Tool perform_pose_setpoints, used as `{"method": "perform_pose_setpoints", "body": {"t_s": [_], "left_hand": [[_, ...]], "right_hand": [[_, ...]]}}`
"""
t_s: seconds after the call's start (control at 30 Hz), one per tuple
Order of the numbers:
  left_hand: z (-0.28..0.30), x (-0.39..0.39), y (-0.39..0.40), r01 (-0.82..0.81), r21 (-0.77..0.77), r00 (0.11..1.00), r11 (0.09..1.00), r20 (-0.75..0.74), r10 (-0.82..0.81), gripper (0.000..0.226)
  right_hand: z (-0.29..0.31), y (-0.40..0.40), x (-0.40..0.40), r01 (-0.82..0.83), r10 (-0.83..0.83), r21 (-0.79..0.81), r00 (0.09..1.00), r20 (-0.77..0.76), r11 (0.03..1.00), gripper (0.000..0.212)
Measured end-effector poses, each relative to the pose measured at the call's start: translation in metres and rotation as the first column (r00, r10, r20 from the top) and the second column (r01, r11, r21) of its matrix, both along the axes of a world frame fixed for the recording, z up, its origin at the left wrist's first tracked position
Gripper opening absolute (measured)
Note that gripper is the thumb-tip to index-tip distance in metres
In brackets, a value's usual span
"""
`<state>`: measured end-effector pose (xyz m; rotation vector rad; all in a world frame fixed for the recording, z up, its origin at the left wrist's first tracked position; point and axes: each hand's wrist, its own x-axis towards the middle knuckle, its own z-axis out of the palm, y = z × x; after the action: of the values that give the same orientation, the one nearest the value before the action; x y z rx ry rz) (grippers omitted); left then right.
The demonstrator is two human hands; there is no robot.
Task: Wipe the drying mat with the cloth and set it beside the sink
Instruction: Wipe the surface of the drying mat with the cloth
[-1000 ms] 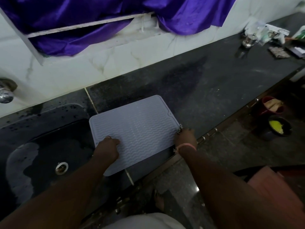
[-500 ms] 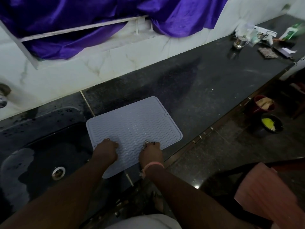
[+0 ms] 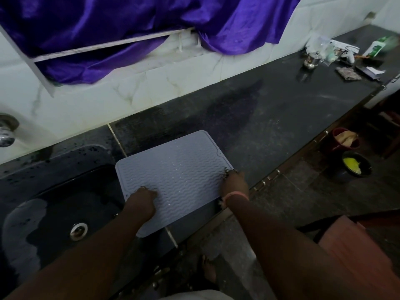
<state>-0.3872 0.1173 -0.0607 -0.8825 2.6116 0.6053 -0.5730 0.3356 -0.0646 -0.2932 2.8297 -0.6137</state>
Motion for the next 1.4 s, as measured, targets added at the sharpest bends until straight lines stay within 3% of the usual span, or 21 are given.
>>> {"method": "perform_pose_setpoints", "body": {"t_s": [0.2, 0.37, 0.57, 0.63, 0.73, 0.83, 0.9, 1.03, 1.2, 1.4], "left_hand": [[0.003, -0.004, 0.000, 0.015, -0.015, 1.000, 1.000, 0.022, -0.014, 0.055], [0.007, -0.008, 0.002, 0.018, -0.020, 0.998, 1.000, 0.055, -0.017, 0.056], [0.012, -0.008, 0.001, 0.106, -0.081, 0.992, 0.991, 0.082, -0.099, 0.038], [0.013, -0.008, 0.000, 0.108, -0.077, 0.991, 0.991, 0.089, -0.101, 0.040], [0.010, -0.008, -0.002, 0.074, -0.047, 0.994, 0.996, 0.081, -0.070, 0.048], [0.003, -0.006, -0.003, 0.048, -0.023, 0.996, 0.999, 0.073, -0.047, 0.055], [0.000, -0.006, -0.002, 0.042, -0.021, 0.998, 0.999, 0.056, -0.041, 0.055], [-0.006, -0.007, -0.002, 0.013, -0.030, 0.999, 0.999, 0.049, -0.011, 0.054], [-0.010, -0.008, -0.003, -0.009, -0.023, 0.999, 1.000, 0.030, 0.010, 0.051], [-0.012, -0.005, -0.002, 0.003, -0.024, 1.000, 1.000, 0.005, -0.003, 0.037]], "right_hand": [[-0.006, -0.011, 0.008, -0.129, 0.134, 0.105, 0.990, -0.045, 0.986, 0.033], [0.005, -0.041, 0.064, -0.262, 0.262, 0.017, 0.964, 0.041, 0.965, 0.025], [0.007, -0.083, 0.109, -0.475, 0.486, -0.103, 0.854, 0.188, 0.874, 0.030], [0.009, -0.088, 0.109, -0.452, 0.478, -0.159, 0.850, 0.222, 0.878, 0.031], [0.016, -0.075, 0.076, -0.274, 0.305, -0.187, 0.938, 0.165, 0.943, 0.029], [0.019, -0.042, 0.025, -0.045, 0.053, -0.102, 0.996, 0.070, 0.994, 0.031], [0.011, -0.022, 0.001, 0.013, -0.013, -0.006, 1.000, 0.028, 1.000, 0.030], [0.001, -0.023, 0.008, -0.025, 0.023, 0.021, 0.996, 0.086, 0.999, 0.030], [0.004, -0.048, 0.050, -0.053, 0.063, -0.092, 0.991, 0.115, 0.994, 0.026], [-0.004, -0.070, 0.104, -0.356, 0.368, -0.106, 0.922, 0.119, 0.928, 0.028]]}}
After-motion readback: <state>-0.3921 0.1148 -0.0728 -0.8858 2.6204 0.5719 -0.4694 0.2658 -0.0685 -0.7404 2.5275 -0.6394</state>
